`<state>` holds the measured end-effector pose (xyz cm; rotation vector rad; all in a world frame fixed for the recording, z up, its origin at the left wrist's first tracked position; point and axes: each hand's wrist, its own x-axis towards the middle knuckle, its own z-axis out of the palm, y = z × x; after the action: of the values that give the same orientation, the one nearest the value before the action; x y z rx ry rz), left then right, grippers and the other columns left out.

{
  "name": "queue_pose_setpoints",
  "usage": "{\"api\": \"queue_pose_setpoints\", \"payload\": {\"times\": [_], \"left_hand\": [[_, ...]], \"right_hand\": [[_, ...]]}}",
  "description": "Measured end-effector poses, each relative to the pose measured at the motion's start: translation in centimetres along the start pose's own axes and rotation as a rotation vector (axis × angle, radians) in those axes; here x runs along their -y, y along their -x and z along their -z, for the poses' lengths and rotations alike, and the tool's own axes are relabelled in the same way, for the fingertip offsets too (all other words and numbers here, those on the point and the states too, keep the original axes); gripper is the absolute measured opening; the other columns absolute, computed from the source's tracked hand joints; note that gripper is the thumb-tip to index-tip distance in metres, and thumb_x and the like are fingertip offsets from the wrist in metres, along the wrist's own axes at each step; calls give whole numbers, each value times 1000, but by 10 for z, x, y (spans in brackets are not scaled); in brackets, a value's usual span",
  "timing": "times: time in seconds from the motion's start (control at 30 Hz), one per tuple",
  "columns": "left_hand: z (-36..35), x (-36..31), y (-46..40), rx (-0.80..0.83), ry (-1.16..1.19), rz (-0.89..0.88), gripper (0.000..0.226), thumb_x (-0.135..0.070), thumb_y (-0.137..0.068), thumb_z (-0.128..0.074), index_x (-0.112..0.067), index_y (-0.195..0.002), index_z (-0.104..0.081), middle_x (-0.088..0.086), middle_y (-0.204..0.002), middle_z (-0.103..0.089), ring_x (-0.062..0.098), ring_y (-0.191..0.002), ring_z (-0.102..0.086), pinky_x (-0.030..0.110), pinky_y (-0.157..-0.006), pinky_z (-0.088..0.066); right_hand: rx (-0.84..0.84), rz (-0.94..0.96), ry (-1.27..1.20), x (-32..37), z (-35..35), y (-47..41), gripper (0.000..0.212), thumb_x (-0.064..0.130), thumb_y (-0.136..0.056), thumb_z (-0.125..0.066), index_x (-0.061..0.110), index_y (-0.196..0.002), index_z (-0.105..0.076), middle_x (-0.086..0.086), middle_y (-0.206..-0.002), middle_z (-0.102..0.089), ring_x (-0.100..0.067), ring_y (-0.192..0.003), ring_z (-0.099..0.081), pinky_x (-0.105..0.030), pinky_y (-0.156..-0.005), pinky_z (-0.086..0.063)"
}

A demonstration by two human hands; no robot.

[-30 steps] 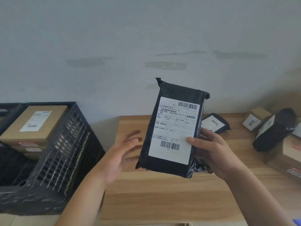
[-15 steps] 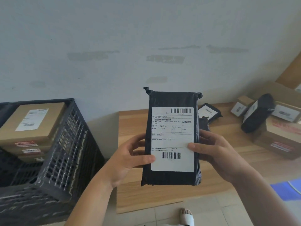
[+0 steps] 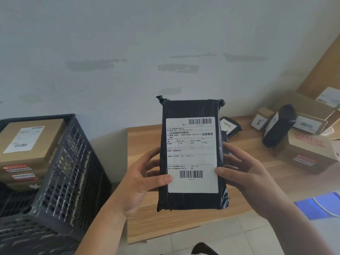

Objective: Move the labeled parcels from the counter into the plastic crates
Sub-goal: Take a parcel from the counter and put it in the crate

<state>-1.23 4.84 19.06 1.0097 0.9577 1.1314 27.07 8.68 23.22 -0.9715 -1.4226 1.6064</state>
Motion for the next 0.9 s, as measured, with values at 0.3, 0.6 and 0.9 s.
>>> {"api": "queue_pose_setpoints", "payload": {"times": [0.3, 0.6, 0.9], "left_hand": [[-23, 13, -8, -72, 22, 38, 78, -42, -61, -99, -49, -130, -63, 4, -131, -72, 28, -118, -71, 37, -84, -63], [-60, 26, -5, -298, 39, 52, 75, -36, -64, -97, -49, -129, -63, 4, -128, -73, 27, -116, -72, 45, -86, -64], [-94, 51, 47, -578, 70, 68, 76, -36, -69, -95, -45, -136, -61, 2, -129, -73, 26, -117, -71, 37, -85, -64]], "right_hand": [[11, -22, 21, 2, 23, -11, 56, 28, -75, -88, 40, -128, -72, -5, -124, -76, -29, -112, -74, -34, -86, -63], [161, -95, 3, 5, 53, -39, 50, 18, -77, -86, 37, -122, -76, -5, -121, -77, -30, -108, -75, -33, -83, -63], [451, -200, -9, -22, 56, -59, 59, 25, -71, -88, 42, -125, -73, 0, -126, -75, -27, -111, -74, -33, -85, -63]]}}
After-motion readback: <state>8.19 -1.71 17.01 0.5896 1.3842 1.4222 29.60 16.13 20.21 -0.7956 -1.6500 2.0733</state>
